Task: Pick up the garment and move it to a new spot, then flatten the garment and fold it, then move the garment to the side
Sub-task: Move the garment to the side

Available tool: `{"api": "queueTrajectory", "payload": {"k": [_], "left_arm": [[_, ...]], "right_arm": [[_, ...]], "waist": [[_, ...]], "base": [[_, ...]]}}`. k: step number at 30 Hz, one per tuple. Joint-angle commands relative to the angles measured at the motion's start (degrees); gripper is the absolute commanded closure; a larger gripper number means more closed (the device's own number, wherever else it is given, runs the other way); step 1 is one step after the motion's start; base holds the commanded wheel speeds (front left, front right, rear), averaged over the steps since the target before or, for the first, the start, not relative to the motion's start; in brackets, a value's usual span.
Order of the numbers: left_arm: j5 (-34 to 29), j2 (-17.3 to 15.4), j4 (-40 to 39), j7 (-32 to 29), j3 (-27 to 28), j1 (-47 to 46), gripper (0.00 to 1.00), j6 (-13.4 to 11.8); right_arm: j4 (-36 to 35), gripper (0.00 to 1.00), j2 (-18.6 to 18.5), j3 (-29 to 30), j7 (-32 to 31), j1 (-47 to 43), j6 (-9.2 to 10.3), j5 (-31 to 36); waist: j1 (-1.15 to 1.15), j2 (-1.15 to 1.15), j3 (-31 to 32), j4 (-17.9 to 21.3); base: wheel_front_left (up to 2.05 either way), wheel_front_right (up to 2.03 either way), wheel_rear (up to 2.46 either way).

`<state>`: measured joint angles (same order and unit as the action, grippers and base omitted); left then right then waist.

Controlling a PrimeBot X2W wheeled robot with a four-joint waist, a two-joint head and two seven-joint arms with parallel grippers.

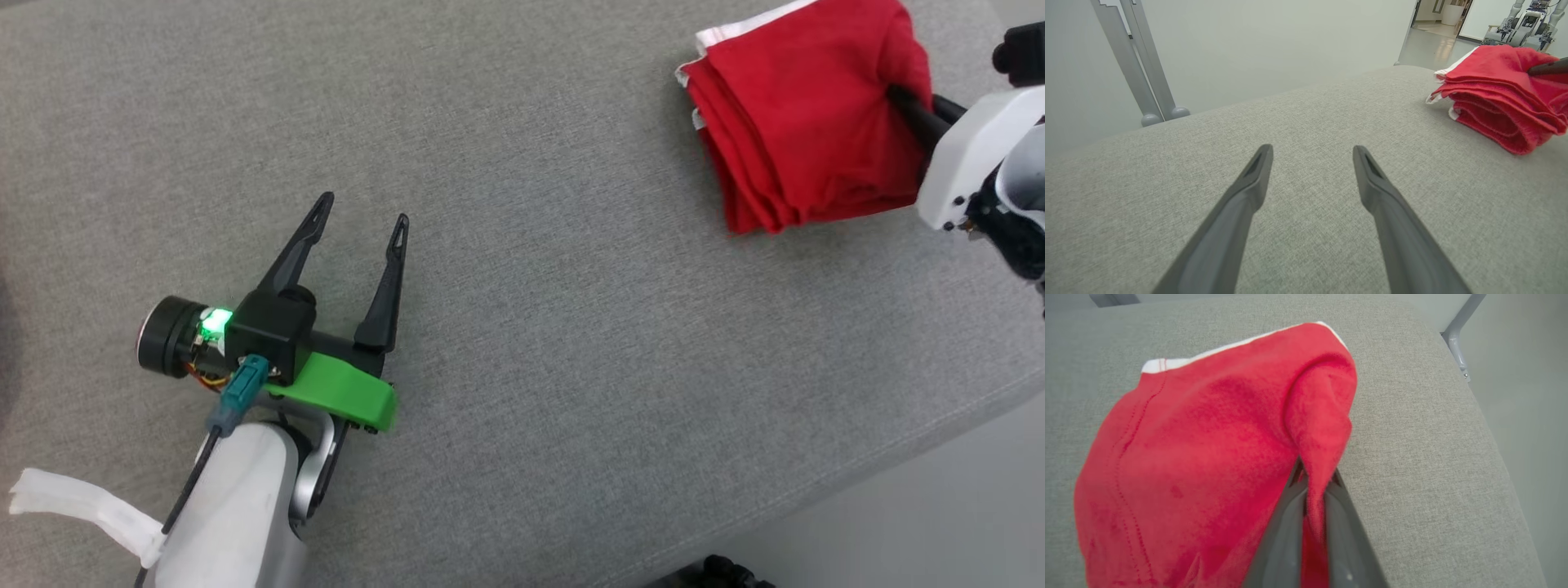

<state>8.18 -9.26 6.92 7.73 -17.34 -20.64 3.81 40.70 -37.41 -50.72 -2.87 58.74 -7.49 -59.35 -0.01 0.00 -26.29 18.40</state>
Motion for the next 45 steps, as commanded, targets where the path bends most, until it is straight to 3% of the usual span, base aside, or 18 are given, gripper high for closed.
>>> {"api": "queueTrajectory", "payload": {"k": [1,6,11,12,13,14,22,27,34,45], "left_arm": [[-0.28,-0.62,-0.63,-0.35,-0.04,-1.26,0.00,0.22],[-0.92,-1.45,-2.92,-1.56,-0.51,-2.41,0.00,-0.12],[-0.85,-1.51,-3.64,-1.51,-0.78,-2.83,0.00,-0.38],[-0.81,-1.47,-3.57,-1.40,-0.85,-2.86,0.00,-0.46],[-0.78,-1.38,-3.52,-1.32,-0.90,-2.86,0.00,-0.48],[-0.71,-1.32,-3.41,-1.21,-0.98,-2.89,0.00,-0.57],[0.56,-0.34,-1.28,0.92,-1.08,-2.06,0.00,-1.27],[1.87,0.78,1.21,3.44,-0.70,-0.65,0.00,-1.63],[4.55,1.13,3.88,6.04,1.82,2.18,0.00,-2.98],[7.10,-1.40,2.37,7.12,7.58,10.17,0.00,-6.05]], "right_arm": [[0.73,1.00,-1.22,-0.55,0.79,1.64,-0.01,0.31],[6.28,1.00,-5.73,-2.30,2.03,6.69,-0.01,0.23],[11.13,1.00,-7.25,-3.35,2.98,9.51,-0.01,0.76],[11.90,0.88,-7.14,-3.60,3.64,10.00,-0.01,0.96],[12.52,0.64,-7.03,-3.75,4.19,10.33,-0.01,1.07],[13.76,0.00,-7.05,-4.01,4.81,10.68,0.00,1.42],[22.36,0.00,-5.75,-5.22,10.03,12.16,0.00,3.76],[23.21,0.00,-4.54,-5.26,15.36,12.84,0.00,4.58],[15.33,0.00,-3.08,-3.71,18.14,10.68,0.00,5.83],[-1.48,0.00,1.79,10.53,18.10,-4.09,0.00,11.92]], "waist": [[0.01,0.00,-3.96,-2.82],[0.01,0.00,-7.57,-4.78],[0.01,0.00,-9.04,-6.04],[0.01,0.00,-9.16,-6.26],[0.01,0.00,-9.22,-6.44],[0.01,0.00,-9.25,-6.68],[0.01,0.00,-5.86,-7.85],[0.01,0.00,-0.78,-8.04],[0.01,0.00,7.68,-8.69],[0.01,0.00,19.37,-10.18]], "base": [[0.00,0.00,0.00],[0.00,0.00,0.00],[0.00,0.00,0.00],[0.00,0.00,0.00],[0.00,0.00,0.00],[0.00,0.00,0.00],[0.00,0.00,0.00],[0.00,0.00,0.00],[0.00,0.00,0.00],[0.00,0.00,0.00]]}}
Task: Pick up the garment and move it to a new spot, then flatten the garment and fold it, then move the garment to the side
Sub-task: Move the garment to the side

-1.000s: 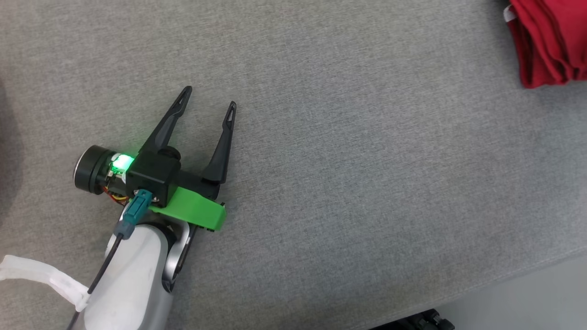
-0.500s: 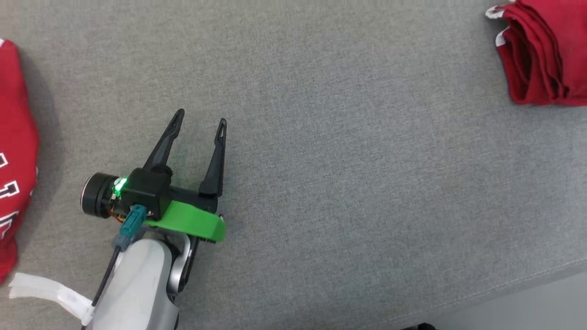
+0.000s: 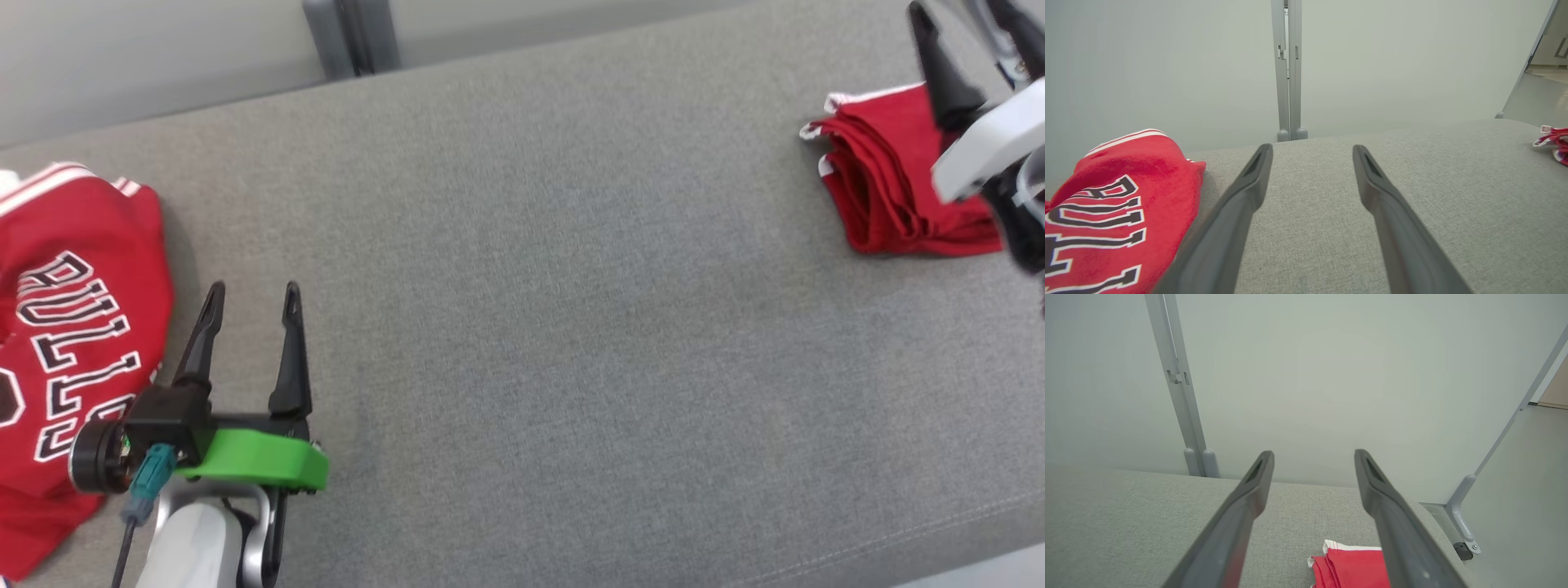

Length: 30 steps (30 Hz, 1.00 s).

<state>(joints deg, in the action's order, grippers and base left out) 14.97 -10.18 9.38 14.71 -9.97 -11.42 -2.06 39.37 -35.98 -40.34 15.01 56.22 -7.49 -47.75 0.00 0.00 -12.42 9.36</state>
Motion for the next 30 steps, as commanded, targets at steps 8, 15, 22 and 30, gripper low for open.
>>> {"api": "queueTrajectory", "payload": {"k": [8,15,22,30], "left_arm": [[1.60,-1.41,-2.13,0.10,2.73,5.30,0.00,-2.29],[2.57,-1.86,-3.18,-0.21,3.42,7.92,0.00,-2.93],[3.00,-0.24,-1.60,0.04,1.80,9.17,0.00,-2.31],[1.97,1.31,-0.24,0.51,0.23,9.12,0.00,-1.41]], "right_arm": [[-9.95,0.00,6.03,11.63,0.19,-17.30,-0.01,5.96],[-17.28,0.00,11.08,21.02,0.20,-29.74,-0.01,12.12],[-19.90,0.00,15.73,26.54,0.20,-38.54,-0.01,19.69],[-22.33,0.00,19.44,29.05,0.20,-44.00,-0.02,24.86]], "waist": [[0.00,0.00,9.36,-2.73],[0.00,0.00,10.29,-3.76],[0.00,0.00,10.36,-4.17],[0.00,0.00,10.62,-4.32]], "base": [[0.00,0.00,0.00],[0.00,0.00,0.00],[0.00,0.00,0.00],[0.00,0.00,0.00]]}}
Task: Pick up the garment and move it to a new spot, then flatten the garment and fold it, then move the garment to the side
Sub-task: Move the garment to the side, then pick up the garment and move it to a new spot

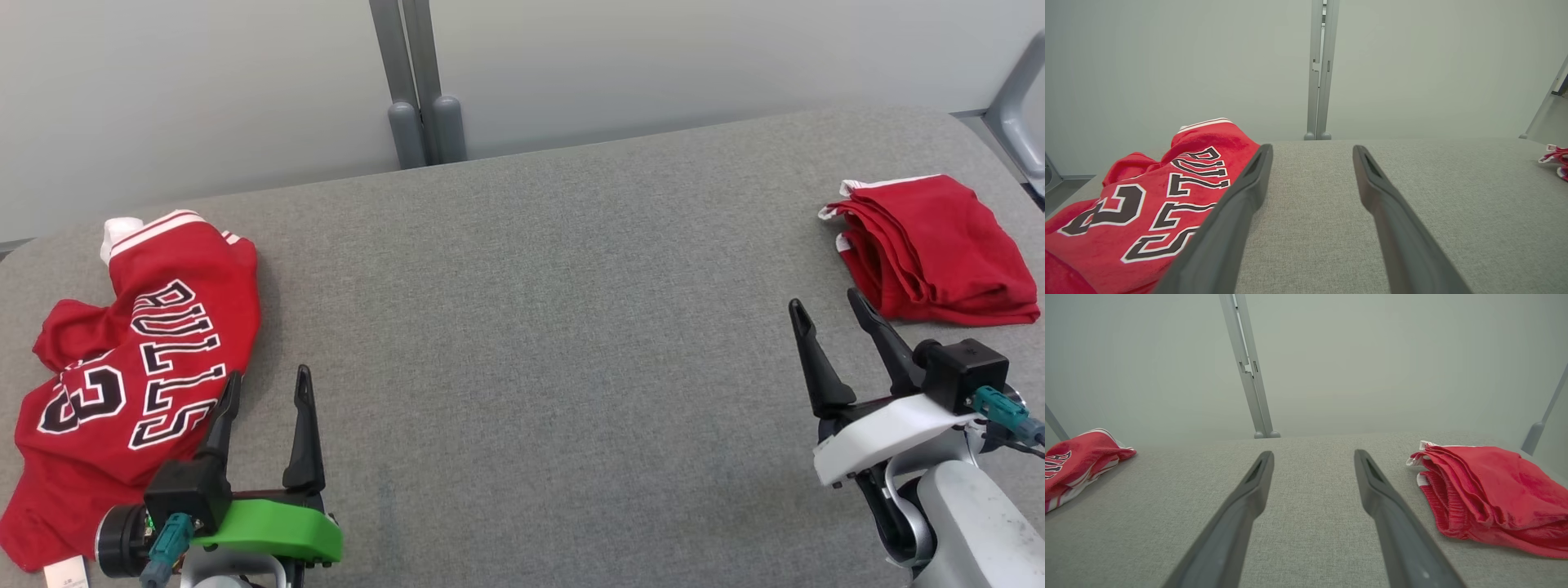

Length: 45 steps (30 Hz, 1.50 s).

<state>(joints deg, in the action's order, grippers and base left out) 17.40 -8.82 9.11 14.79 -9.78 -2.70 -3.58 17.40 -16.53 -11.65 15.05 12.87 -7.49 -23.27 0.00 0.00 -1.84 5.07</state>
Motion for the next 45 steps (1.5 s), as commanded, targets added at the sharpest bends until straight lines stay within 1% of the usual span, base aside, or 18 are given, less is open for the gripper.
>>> {"api": "queueTrajectory", "payload": {"k": [1,8,18,24,32,36,38,45], "left_arm": [[-0.49,0.05,0.06,0.46,0.02,0.37,0.00,0.19],[-0.81,0.59,0.35,0.44,0.31,0.47,0.00,0.54],[-1.27,1.35,0.54,0.47,1.16,0.55,0.00,0.72],[-1.50,1.59,0.78,0.48,1.79,-0.12,0.00,0.85],[-1.69,1.78,1.03,0.47,3.37,0.50,0.00,0.56],[-1.28,1.97,1.45,0.45,4.48,1.40,0.00,0.33],[-1.38,1.81,1.91,0.43,5.04,1.46,0.00,0.25],[-1.46,1.18,2.07,0.42,6.47,2.33,0.00,-0.44]], "right_arm": [[-0.57,0.00,0.38,0.67,0.16,-1.05,-0.02,0.65],[-1.67,0.00,1.83,2.04,0.17,-2.44,-0.01,2.14],[-1.82,0.00,2.23,1.95,0.17,-3.08,-0.02,2.56],[-1.76,0.00,2.56,1.49,0.17,-3.02,-0.02,2.65],[-1.14,0.00,3.39,0.18,0.17,-2.88,-0.02,2.05],[-0.70,0.00,4.27,-1.31,0.17,-2.98,-0.02,1.58],[-0.39,0.00,4.83,-2.26,0.16,-3.12,-0.01,1.05],[-0.15,0.00,5.65,-3.38,0.17,-3.05,-0.02,0.81]], "waist": [[0.00,0.00,0.09,-0.07],[0.00,0.00,0.38,-0.31],[0.00,0.00,0.29,-0.60],[0.00,0.00,0.08,-2.22],[0.00,0.00,0.83,-7.61],[0.00,0.00,1.69,-10.94],[0.00,0.00,2.16,-13.78],[0.00,0.00,2.60,-19.41]], "base": [[0.00,0.00,0.00],[0.00,0.00,0.00],[0.00,0.00,0.00],[0.00,0.00,0.00],[0.00,0.00,0.00],[0.00,0.00,0.00],[0.00,0.00,0.00],[0.00,0.00,0.00]]}}
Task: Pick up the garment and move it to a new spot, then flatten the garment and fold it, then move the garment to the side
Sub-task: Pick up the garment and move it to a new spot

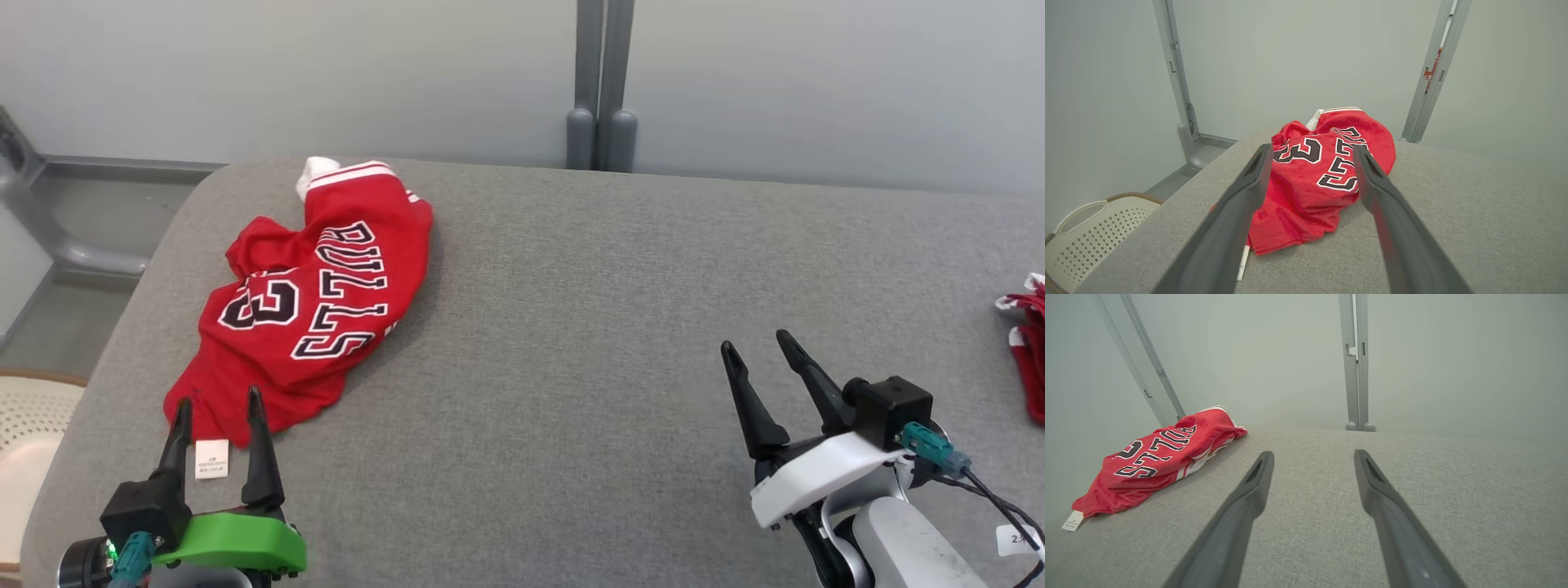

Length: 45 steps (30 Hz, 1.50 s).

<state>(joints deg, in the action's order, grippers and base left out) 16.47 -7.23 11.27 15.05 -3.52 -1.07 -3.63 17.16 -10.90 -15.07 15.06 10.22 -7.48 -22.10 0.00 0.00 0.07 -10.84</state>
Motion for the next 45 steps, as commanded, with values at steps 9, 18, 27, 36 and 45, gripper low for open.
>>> {"api": "queueTrajectory", "payload": {"k": [9,18,27,36,45], "left_arm": [[0.11,-0.95,-0.88,0.17,0.77,0.83,0.00,-0.28],[1.67,-1.21,-2.10,-0.91,1.28,-0.79,0.00,-0.30],[7.10,-6.53,-4.36,-14.50,3.31,-8.64,0.00,2.62],[16.43,-12.49,6.89,-34.02,4.52,-22.41,0.00,7.67],[22.55,-16.59,24.67,-43.57,6.46,-34.16,0.00,9.27]], "right_arm": [[0.18,0.00,0.01,-1.44,0.16,0.90,-0.02,-0.69],[0.25,0.00,-0.44,-2.96,0.16,1.78,-0.03,-1.03],[-0.97,0.00,-0.57,-5.00,0.16,3.27,-0.03,-1.29],[-4.01,0.00,0.14,-6.49,0.16,6.94,-0.03,-0.52],[-6.34,0.00,-0.31,-7.12,0.15,11.17,-0.03,0.10]], "waist": [[0.00,0.00,-0.46,-8.36],[0.00,0.00,-1.39,-8.06],[0.00,0.00,-3.41,-4.27],[0.00,0.00,-9.62,1.73],[0.00,0.00,-16.15,8.67]], "base": [[0.00,0.00,0.00],[0.00,0.00,0.00],[0.00,0.00,0.00],[0.00,0.00,0.00],[0.00,0.00,0.00]]}}
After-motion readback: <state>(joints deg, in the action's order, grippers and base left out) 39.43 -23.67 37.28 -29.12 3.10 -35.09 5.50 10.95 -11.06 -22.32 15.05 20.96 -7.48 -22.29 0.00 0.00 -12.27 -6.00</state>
